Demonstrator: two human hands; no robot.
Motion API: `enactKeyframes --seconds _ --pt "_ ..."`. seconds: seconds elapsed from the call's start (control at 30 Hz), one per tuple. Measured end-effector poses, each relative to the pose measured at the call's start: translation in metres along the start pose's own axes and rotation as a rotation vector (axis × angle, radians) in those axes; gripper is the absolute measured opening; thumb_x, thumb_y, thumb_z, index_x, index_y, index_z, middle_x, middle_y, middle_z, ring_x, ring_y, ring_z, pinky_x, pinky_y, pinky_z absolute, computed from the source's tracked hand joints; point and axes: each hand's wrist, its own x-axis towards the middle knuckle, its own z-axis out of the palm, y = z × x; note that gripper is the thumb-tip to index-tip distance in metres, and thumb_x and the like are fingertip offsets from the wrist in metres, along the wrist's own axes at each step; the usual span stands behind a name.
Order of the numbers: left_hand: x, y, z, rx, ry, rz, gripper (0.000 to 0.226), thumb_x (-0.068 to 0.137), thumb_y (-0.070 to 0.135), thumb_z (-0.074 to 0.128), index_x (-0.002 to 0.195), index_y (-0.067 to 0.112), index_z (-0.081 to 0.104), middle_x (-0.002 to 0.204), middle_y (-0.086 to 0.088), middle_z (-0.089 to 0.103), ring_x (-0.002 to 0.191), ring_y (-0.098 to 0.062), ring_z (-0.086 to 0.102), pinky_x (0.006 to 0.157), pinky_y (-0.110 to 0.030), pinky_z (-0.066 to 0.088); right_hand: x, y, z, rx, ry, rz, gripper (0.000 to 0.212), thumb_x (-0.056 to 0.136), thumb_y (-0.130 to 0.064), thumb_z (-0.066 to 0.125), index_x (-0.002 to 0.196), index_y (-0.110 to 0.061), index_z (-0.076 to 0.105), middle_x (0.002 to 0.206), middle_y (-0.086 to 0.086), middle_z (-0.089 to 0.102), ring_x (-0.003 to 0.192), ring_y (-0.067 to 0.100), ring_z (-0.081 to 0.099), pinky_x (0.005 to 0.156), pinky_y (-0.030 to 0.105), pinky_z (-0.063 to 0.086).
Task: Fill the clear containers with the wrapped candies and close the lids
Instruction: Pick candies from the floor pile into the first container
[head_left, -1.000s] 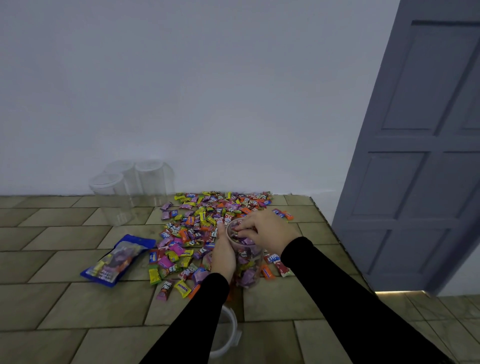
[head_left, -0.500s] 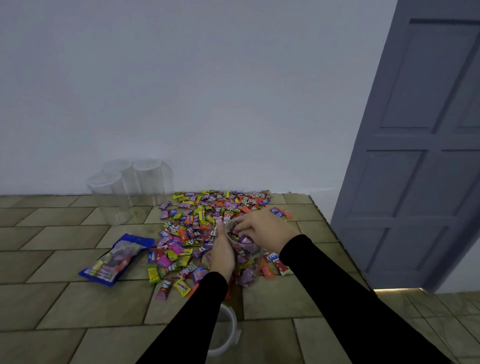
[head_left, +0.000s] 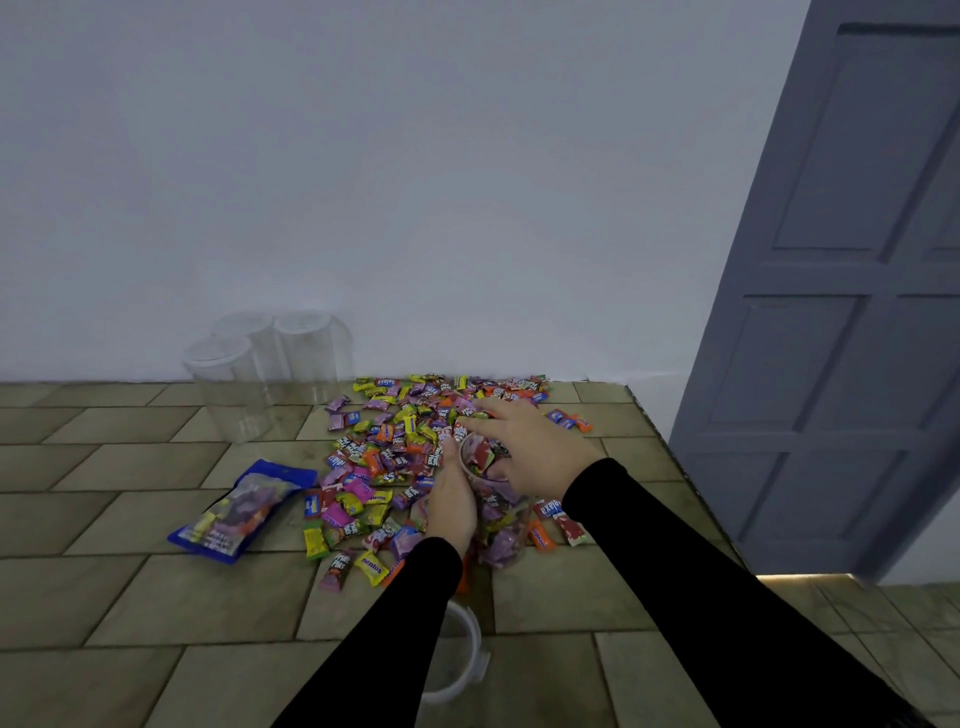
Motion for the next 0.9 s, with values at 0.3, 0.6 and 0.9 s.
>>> enactKeyframes --seconds 0.3,0.6,0.9 --pt "0.021 -0.025 0.000 -0.033 0.000 0.002 0.111 0.057 0.101 0.020 0.130 0.027 0.059 0.129 0.001 0.061 0.126 -0.015 0.051 0.115 -0.044 0.030 0.005 -0.001 0.005 0.004 -0.028 0.029 0.035 0.093 -0.008 0.056 0.126 -0.015 0.063 0.098 0.005 0.062 0.092 0.015 0.056 0.079 0.020 0.037" --pt "0.023 -0.029 -0.006 0.024 -0.062 0.029 0.101 0.061 0.099 0.016 0.113 0.031 0.070 0.114 -0.001 0.070 0.115 -0.016 0.060 0.109 -0.044 0.038 0.006 -0.007 -0.009 0.020 -0.183 0.049 0.028 0.095 -0.013 0.055 0.120 -0.008 0.066 0.089 0.012 0.063 0.075 0.017 0.050 0.065 0.023 0.036" --pt "0.006 -0.005 -0.044 0.109 -0.082 0.159 0.047 0.102 0.047 0.032 0.109 0.016 0.067 0.104 0.000 0.070 0.095 -0.014 0.064 0.083 -0.027 0.048 0.008 -0.025 -0.035 0.191 0.039 0.065 0.042 0.088 -0.015 0.067 0.129 -0.019 0.061 0.129 0.004 0.060 0.113 0.017 0.057 0.086 0.023 0.039"
